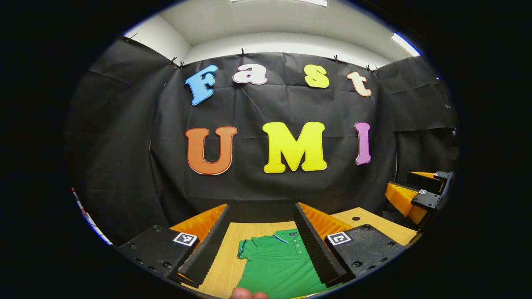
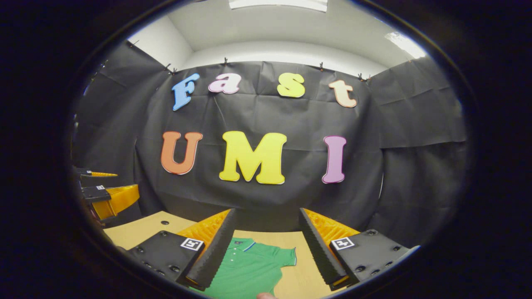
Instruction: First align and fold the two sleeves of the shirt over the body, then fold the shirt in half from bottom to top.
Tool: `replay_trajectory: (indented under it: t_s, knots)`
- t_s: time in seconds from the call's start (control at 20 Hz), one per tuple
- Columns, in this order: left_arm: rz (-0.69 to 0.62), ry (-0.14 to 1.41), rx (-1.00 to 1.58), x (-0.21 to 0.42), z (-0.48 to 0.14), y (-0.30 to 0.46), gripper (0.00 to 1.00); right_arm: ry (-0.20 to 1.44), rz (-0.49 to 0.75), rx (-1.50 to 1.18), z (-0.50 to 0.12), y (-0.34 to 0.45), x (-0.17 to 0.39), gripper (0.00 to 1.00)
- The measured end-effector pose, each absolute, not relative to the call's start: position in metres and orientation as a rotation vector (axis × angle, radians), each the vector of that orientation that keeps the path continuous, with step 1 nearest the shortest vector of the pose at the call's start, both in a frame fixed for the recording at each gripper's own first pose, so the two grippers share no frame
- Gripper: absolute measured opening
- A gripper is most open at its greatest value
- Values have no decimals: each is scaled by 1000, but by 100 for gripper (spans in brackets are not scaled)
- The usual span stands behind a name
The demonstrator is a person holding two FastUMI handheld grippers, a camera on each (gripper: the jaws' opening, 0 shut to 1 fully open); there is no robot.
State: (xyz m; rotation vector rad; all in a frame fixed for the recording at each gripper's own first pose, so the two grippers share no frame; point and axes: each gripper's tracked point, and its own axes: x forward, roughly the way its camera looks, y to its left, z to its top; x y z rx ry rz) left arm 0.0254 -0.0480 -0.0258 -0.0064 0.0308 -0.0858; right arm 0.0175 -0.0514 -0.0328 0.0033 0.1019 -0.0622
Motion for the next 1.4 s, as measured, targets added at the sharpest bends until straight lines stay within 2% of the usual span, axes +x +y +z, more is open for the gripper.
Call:
replay_trajectory:
  t_s: [0.1,0.15,0.2,0.3,0.5,0.9,1.4]
  knots:
    - [-83,31,7,28,-27,-52,98,111,-64,15,-37,-57,23,93]
    - [-78,31,9,30,-28,-53,98,118,-59,16,-41,-59,26,96]
    - [-74,33,9,31,-30,-56,98,127,-45,12,-45,-59,29,93]
    - [-65,41,5,35,-36,-62,98,158,-26,12,-59,-66,36,95]
    - [-46,81,-4,42,-47,-72,98,217,-28,32,-88,-92,55,93]
    - [6,107,23,61,-50,-83,98,445,-2,67,-197,-152,113,95]
    - [75,189,-6,70,-79,-89,98,675,64,108,-335,-179,186,94]
